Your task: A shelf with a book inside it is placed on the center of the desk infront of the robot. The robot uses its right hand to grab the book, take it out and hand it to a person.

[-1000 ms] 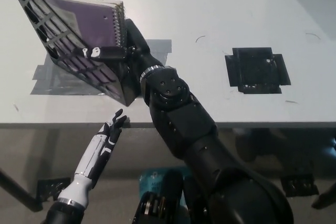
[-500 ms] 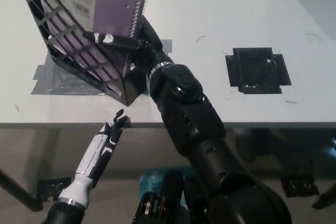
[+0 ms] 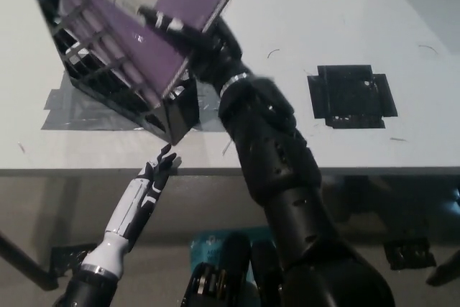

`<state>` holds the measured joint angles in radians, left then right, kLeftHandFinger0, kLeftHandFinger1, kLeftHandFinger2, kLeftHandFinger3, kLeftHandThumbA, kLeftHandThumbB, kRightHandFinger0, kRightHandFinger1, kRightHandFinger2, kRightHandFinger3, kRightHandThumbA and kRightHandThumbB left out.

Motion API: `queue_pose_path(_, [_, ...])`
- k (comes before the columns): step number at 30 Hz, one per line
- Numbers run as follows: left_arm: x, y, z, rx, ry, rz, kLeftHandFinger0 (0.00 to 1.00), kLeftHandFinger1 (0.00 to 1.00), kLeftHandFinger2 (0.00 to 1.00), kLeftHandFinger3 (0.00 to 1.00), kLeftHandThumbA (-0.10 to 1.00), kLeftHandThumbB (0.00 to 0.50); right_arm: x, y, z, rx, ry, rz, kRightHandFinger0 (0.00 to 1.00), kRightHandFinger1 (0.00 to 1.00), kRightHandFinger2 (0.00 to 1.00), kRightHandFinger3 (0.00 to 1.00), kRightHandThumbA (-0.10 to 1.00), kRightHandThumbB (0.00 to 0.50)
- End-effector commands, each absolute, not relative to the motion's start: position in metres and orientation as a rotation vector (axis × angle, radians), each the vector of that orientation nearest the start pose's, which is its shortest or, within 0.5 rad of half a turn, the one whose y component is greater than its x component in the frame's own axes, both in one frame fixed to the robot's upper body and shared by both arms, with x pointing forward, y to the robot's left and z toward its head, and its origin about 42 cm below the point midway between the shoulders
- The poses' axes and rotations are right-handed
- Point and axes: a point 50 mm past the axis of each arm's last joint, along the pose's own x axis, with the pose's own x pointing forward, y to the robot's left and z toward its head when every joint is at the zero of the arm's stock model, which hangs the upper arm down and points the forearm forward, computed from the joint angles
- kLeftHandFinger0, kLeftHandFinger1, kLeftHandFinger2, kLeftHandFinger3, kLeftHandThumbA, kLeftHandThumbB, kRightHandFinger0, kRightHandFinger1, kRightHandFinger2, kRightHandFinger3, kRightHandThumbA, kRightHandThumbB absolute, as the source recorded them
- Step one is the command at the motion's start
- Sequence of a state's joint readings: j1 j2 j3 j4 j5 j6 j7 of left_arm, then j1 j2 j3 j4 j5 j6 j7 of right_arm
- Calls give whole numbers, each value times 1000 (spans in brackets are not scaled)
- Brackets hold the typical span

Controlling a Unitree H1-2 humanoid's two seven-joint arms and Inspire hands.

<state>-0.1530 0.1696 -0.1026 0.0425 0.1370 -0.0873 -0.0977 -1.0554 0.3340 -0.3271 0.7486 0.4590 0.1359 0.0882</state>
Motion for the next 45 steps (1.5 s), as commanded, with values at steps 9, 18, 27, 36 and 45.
queue_pose_path(9, [332,224,139,358,-251,-263,1000,1000,1000,1000,1000,237,476,-24,485,1183,-367,596,0,0,0,0,1000,62])
queue_pose_path(18, [315,230,129,342,-226,-238,1000,1000,1000,1000,1000,216,473,-90,481,1259,-424,482,0,0,0,0,1000,29])
queue_pose_path(27, [288,236,117,305,-180,-202,1000,1000,1000,1000,1000,277,486,-139,392,1279,-303,288,0,0,0,0,1000,17])
queue_pose_path(36, [254,245,102,219,-132,-181,1000,1000,1000,1000,1000,327,491,-136,303,1253,-139,109,0,0,0,0,1000,0])
queue_pose_path(45, [236,251,106,163,-134,-178,1000,1000,1000,1000,981,311,515,-125,247,1223,17,-28,0,0,0,0,1000,0])
